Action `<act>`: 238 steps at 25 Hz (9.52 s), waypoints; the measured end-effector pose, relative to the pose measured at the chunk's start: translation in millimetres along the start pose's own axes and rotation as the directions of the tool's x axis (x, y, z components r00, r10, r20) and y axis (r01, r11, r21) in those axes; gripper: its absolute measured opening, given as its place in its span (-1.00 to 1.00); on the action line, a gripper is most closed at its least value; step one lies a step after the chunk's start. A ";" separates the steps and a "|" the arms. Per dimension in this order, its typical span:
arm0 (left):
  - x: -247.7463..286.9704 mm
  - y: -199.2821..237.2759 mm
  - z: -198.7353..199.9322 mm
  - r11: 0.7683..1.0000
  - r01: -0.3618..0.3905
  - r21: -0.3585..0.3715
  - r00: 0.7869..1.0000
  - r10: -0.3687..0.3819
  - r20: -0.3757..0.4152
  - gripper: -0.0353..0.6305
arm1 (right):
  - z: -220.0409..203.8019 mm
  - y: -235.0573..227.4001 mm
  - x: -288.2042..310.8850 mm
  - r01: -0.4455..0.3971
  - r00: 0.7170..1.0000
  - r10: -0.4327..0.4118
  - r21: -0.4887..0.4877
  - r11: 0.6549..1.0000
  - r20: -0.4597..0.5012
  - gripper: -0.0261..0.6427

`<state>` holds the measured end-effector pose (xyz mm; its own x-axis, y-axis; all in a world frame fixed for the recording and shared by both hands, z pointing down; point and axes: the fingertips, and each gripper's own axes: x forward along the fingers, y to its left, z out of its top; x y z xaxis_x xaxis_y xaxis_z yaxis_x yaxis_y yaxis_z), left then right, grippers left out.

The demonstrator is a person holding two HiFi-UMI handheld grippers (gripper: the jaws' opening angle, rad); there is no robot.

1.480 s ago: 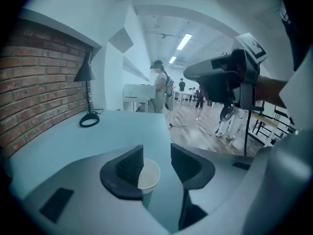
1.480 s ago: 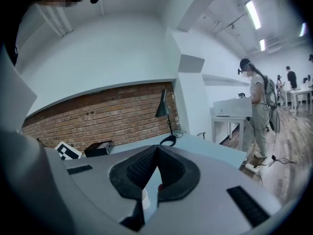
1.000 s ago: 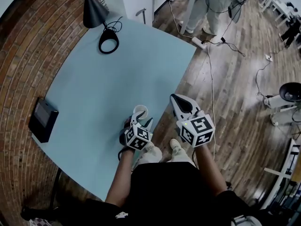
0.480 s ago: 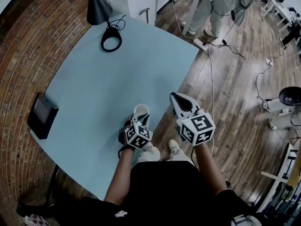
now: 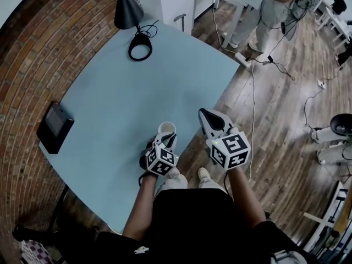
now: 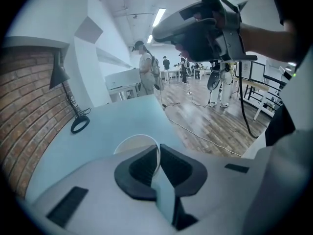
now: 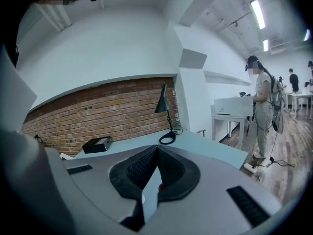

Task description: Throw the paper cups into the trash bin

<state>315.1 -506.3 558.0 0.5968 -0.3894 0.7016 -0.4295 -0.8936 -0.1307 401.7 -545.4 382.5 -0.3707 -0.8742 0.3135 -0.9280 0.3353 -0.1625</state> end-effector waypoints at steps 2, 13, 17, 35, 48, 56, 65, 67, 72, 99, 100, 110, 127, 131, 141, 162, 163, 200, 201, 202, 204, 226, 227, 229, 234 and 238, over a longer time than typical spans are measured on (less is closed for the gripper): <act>-4.1 0.5 5.9 1.000 -0.014 -0.009 1.000 0.015 0.012 -0.81 | 2.2 0.3 -0.9 -0.016 1.000 0.016 -0.003 1.000 0.004 -0.91; -49.2 9.9 66.3 0.976 -0.124 -0.179 0.971 0.156 0.181 -0.82 | 17.2 6.2 -8.7 -0.130 0.991 0.130 -0.042 0.991 0.016 -0.91; -73.1 15.5 88.6 0.958 -0.194 -0.212 0.936 0.245 0.251 -0.82 | 18.2 12.7 -13.1 -0.170 0.985 0.172 -0.058 0.984 0.020 -0.91; -144.6 -20.6 110.2 0.827 -0.400 -0.396 0.811 0.520 0.268 -0.81 | 6.9 39.8 -56.8 -0.369 0.929 0.370 -0.110 0.923 -0.007 -0.91; -208.0 -54.9 102.5 0.665 -0.563 -0.491 0.662 0.718 0.213 -0.81 | -1.4 107.3 -91.0 -0.592 0.800 0.599 -0.193 0.782 -0.027 -0.91; -240.2 -61.4 74.9 0.547 -0.637 -0.544 0.575 0.807 0.138 -0.81 | -10.3 151.1 -94.6 -0.698 0.707 0.704 -0.221 0.681 -0.065 -0.91; -298.6 -66.8 40.5 0.421 -0.699 -0.578 0.478 0.876 0.060 -0.81 | -16.3 213.0 -93.6 -0.777 0.619 0.777 -0.232 0.585 -0.114 -0.91; -311.4 -69.7 27.2 0.396 -0.709 -0.583 0.463 0.885 0.038 -0.81 | -19.0 230.5 -96.3 -0.792 0.600 0.791 -0.232 0.565 -0.123 -0.91; -341.2 -78.9 -7.1 0.352 -0.727 -0.589 0.440 0.898 -0.006 -0.81 | -29.1 273.7 -106.5 -0.817 0.565 0.811 -0.240 0.525 -0.149 -0.91; -521.7 -155.6 -179.9 0.203 -0.729 -0.653 0.339 0.937 -0.087 -0.81 | -98.7 515.1 -179.3 -0.884 0.451 0.863 -0.244 0.398 -0.228 -0.91; -528.2 -159.3 -185.6 0.197 -0.731 -0.653 0.334 0.938 -0.091 -0.81 | -101.4 523.2 -182.3 -0.886 0.447 0.864 -0.245 0.393 -0.230 -0.91; -583.2 -207.7 -245.8 0.111 -0.730 -0.675 0.277 0.950 -0.144 -0.81 | -129.0 597.0 -218.1 -0.909 0.391 0.880 -0.263 0.324 -0.270 -0.91; -659.7 -259.6 -313.7 -0.007 -0.731 -0.682 0.192 0.957 -0.216 -0.81 | -168.7 687.8 -256.2 -0.942 0.307 0.887 -0.243 0.232 -0.346 -0.91; -671.8 -271.3 -324.3 -0.040 -0.730 -0.682 0.167 0.957 -0.235 -0.81 | -179.1 699.5 -268.1 -0.957 0.261 0.897 -0.220 0.191 -0.356 -0.91; -680.7 -289.6 -339.2 -0.119 -0.721 -0.682 0.116 0.951 -0.288 -0.81 | -186.6 724.2 -281.9 -0.975 0.178 0.913 -0.192 0.113 -0.367 -0.91; -730.6 -250.8 -410.9 -0.258 -0.699 -0.667 0.043 0.916 -0.400 -0.81 | -184.3 831.7 -242.8 -0.995 -0.015 0.943 -0.091 -0.048 -0.333 -0.91; -733.9 -247.3 -415.6 -0.264 -0.700 -0.664 0.039 0.913 -0.405 -0.81 | -185.0 838.7 -239.8 -0.995 -0.025 0.942 -0.087 -0.057 -0.336 -0.91; -775.4 -201.0 -509.6 -0.398 -0.644 -0.653 0.009 0.850 -0.527 -0.81 | -222.7 957.2 -166.8 -0.987 -0.152 0.888 0.012 -0.163 -0.434 -0.91; -775.1 -202.9 -513.3 -0.392 -0.640 -0.661 0.019 0.852 -0.523 -0.81 | -225.1 958.5 -166.9 -0.988 -0.140 0.888 0.008 -0.151 -0.437 -0.91; -775.2 -204.7 -517.4 -0.384 -0.637 -0.668 0.029 0.854 -0.519 -0.81 | -227.3 960.2 -167.2 -0.990 -0.127 0.890 0.004 -0.139 -0.438 -0.91; -776.6 -207.5 -526.2 -0.366 -0.631 -0.684 0.050 0.861 -0.507 -0.81 | -231.3 965.2 -167.9 -0.993 -0.100 0.894 -0.005 -0.114 -0.437 -0.91; -745.1 -232.9 -648.2 -0.040 -0.565 -0.824 0.462 0.812 -0.356 -0.81 | -305.2 995.1 -159.1 -0.961 0.258 0.843 -0.038 0.273 -0.471 -0.91; -739.4 -234.6 -652.9 -0.026 -0.559 -0.829 0.481 0.804 -0.349 -0.81 | -311.6 993.5 -158.2 -0.956 0.273 0.837 -0.036 0.291 -0.474 -0.91; -728.6 -238.0 -663.7 -0.002 -0.546 -0.838 0.517 0.786 -0.339 -0.81 | -324.5 991.0 -157.8 -0.946 0.295 0.825 -0.028 0.322 -0.483 -0.91; -706.8 -236.1 -692.1 0.052 -0.530 -0.847 0.582 0.748 -0.318 -0.81 | -354.9 988.2 -149.3 -0.926 0.331 0.805 -0.005 0.378 -0.493 -0.91; -686.2 -238.6 -712.3 0.070 -0.500 -0.863 0.624 0.720 -0.303 -0.81 | -379.8 979.9 -134.9 -0.899 0.372 0.792 0.025 0.437 -0.485 -0.91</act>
<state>-474.7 133.2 606.7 -0.1420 -0.8189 0.5561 -0.9137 0.3246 0.2446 -471.7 34.5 536.3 -0.8904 0.1109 0.4414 -0.0716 0.9236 -0.3767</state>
